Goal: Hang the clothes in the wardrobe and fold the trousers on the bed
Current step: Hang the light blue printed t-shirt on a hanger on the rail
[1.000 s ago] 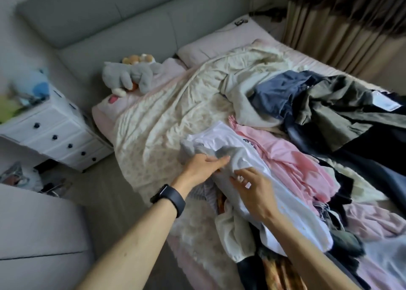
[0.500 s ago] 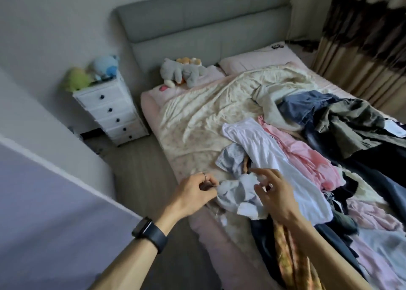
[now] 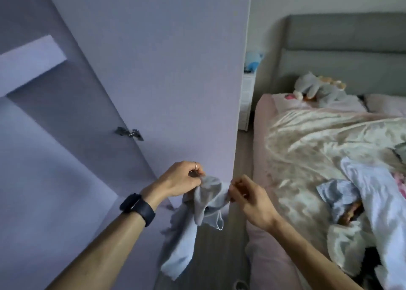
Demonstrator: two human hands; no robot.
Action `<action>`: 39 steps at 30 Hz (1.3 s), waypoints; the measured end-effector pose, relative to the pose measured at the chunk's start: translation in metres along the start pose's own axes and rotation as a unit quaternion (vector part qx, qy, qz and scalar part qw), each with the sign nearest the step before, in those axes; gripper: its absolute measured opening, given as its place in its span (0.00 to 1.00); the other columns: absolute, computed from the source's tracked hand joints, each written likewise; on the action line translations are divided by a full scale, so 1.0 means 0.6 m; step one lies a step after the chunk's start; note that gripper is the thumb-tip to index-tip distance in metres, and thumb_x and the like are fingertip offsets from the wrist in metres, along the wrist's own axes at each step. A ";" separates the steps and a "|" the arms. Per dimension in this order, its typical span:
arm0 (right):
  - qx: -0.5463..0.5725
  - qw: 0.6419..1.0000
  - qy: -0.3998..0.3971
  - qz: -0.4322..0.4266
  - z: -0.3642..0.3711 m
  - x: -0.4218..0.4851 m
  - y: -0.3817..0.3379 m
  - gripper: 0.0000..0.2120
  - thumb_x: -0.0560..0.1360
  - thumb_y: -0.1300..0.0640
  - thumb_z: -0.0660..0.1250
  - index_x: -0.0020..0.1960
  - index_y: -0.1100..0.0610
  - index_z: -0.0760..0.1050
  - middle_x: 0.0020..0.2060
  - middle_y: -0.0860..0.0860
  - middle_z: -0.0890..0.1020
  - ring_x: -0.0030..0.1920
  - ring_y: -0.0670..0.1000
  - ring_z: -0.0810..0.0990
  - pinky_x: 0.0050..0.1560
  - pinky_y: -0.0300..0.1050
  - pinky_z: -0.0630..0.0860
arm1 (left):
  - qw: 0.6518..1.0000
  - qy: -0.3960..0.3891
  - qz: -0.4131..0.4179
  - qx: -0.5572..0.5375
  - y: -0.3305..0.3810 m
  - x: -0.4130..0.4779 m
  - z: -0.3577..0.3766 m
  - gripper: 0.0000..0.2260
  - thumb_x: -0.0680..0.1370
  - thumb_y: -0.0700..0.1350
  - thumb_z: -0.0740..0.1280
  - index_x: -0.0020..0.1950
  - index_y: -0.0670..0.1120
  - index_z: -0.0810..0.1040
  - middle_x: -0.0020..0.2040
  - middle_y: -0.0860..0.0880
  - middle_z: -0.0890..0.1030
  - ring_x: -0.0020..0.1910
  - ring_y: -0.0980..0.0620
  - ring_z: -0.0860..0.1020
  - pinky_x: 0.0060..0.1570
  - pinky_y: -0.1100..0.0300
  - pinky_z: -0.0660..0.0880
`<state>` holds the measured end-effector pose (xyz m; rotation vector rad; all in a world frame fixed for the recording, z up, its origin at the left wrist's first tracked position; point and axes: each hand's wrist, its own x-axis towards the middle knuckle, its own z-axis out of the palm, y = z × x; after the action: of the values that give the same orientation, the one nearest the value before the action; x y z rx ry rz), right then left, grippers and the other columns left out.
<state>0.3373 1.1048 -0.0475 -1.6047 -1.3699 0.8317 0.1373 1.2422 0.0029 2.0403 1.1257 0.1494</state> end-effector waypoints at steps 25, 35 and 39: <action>-0.159 0.969 -0.140 -0.127 0.194 0.121 -0.040 0.27 0.72 0.25 0.58 0.63 0.41 0.68 0.56 0.37 0.75 0.44 0.46 0.82 0.45 0.48 0.81 | 0.876 0.445 -0.091 -0.163 -0.068 -0.158 -0.117 0.12 0.71 0.60 0.75 0.46 0.53 0.83 0.44 0.57 0.86 0.45 0.56 0.84 0.49 0.56 0.81; -0.254 0.925 -0.195 -0.206 0.296 0.178 -0.107 0.09 0.81 0.48 0.63 0.59 0.47 0.76 0.53 0.48 0.81 0.46 0.54 0.81 0.46 0.46 0.79 | 0.882 0.448 -0.144 -0.021 -0.167 -0.301 -0.179 0.08 0.77 0.54 0.71 0.55 0.57 0.78 0.45 0.57 0.83 0.44 0.56 0.82 0.45 0.61 0.78; -0.303 0.914 -0.181 -0.202 0.279 0.259 -0.164 0.08 0.78 0.51 0.65 0.54 0.51 0.81 0.49 0.53 0.83 0.47 0.59 0.81 0.46 0.47 0.78 | 0.896 0.379 -0.213 0.090 -0.233 -0.381 -0.183 0.06 0.82 0.50 0.65 0.57 0.62 0.72 0.40 0.62 0.80 0.39 0.60 0.78 0.38 0.57 0.75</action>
<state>0.1751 1.2919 -0.0230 -1.5511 -2.3046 0.4798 -0.1416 1.1737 0.0405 1.8618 2.1078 0.6822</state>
